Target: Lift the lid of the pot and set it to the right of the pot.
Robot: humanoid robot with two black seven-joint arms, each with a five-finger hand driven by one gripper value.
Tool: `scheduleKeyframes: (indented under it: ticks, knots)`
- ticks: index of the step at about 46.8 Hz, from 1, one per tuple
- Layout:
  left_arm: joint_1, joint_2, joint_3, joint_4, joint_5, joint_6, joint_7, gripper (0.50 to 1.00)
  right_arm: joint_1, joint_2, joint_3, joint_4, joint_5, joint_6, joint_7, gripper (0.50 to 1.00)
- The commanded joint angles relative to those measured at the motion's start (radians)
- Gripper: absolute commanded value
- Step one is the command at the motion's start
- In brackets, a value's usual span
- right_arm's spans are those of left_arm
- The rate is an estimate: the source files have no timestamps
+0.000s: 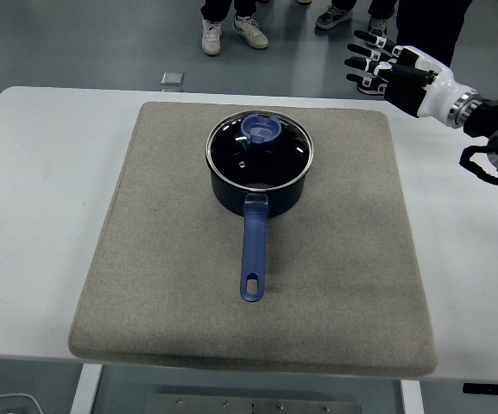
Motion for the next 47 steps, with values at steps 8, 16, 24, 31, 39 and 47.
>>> scheduleKeyframes:
  ticks: [8, 16, 24, 31, 39, 47]
  knots:
    - [0.000, 0.000, -0.001, 0.000, 0.000, 0.000, 0.001, 1.000, 0.037, -0.048, -0.007, 0.088, -0.191, -0.033, 0.002, 0.924]
    - [0.000, 0.000, -0.001, 0.000, 0.000, 0.000, 0.001, 1.000, 0.070, -0.062, -0.018, 0.122, -0.321, -0.039, 0.025, 0.924]
    - [0.000, 0.000, -0.001, 0.000, 0.000, 0.000, -0.001, 1.000, 0.142, -0.078, -0.102, 0.177, -0.425, -0.059, 0.028, 0.924]
    - [0.000, 0.000, 0.001, 0.000, 0.000, 0.000, 0.001, 1.000, 0.199, -0.071, -0.173, 0.200, -0.481, -0.064, 0.028, 0.924]
    - [0.000, 0.000, 0.001, 0.000, 0.000, 0.000, -0.001, 1.000, 0.249, -0.055, -0.210, 0.202, -0.570, -0.064, 0.028, 0.924]
    - [0.000, 0.000, -0.001, 0.000, 0.000, 0.000, 0.001, 1.000, 0.315, -0.004, -0.293, 0.202, -0.652, -0.065, 0.028, 0.921]
